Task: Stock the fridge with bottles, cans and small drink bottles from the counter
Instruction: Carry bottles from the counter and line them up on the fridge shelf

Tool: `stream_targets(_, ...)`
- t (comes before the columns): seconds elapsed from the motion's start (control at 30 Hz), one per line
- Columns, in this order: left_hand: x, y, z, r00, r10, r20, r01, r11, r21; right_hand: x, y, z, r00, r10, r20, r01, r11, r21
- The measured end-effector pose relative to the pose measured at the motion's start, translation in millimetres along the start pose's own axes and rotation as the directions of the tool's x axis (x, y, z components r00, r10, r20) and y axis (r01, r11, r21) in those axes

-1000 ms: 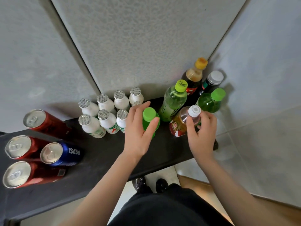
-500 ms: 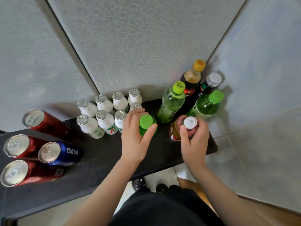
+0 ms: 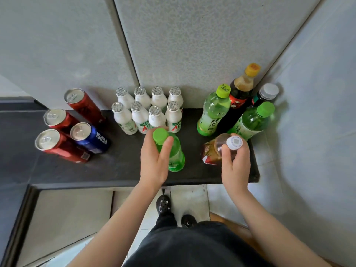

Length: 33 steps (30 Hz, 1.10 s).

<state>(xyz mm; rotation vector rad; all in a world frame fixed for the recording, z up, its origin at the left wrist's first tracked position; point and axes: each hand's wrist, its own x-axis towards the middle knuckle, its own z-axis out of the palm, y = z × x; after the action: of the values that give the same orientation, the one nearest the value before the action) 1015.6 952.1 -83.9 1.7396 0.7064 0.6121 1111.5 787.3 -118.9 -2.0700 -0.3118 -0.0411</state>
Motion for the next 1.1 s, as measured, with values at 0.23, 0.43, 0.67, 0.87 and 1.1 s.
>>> stream_targets(0.23, -89.0, -12.3, -36.5, 0.965, -0.093, -0.244, 0.084, 0.995, -0.049, -29.8, -7.2, 7.9, 0.998, -0.01, 0.064, -0.004, 0.975, 0.224)
stream_targets(0.43, -168.6, -33.5, -66.3, 0.81, -0.325, -0.487, 0.29, 0.945, -0.15, -76.7, -18.4, 28.9, 0.931, -0.083, 0.356, -0.023, 0.959, 0.284)
stream_targets(0.67, -257.7, -55.5, -87.2, 0.58, -0.515, -0.631, 0.432, 0.852, -0.298, -149.7, -23.4, 36.5, 0.655, -0.176, 0.735, -0.009, 0.971, 0.24)
stream_targets(0.87, -329.5, -67.3, -106.7, 0.42, -0.533, -0.734, 0.387, 0.837, -0.386, -212.2, -33.1, 34.5, 0.431, -0.185, 0.883, 0.037, 0.982, 0.187)
stream_targets(1.1, -432.4, -69.7, -154.6, 0.325, -0.49, -0.809, 0.275, 0.867, -0.415, -324.0, -65.2, 47.5, 0.237, -0.275, 0.932, 0.195, 0.953, 0.232)
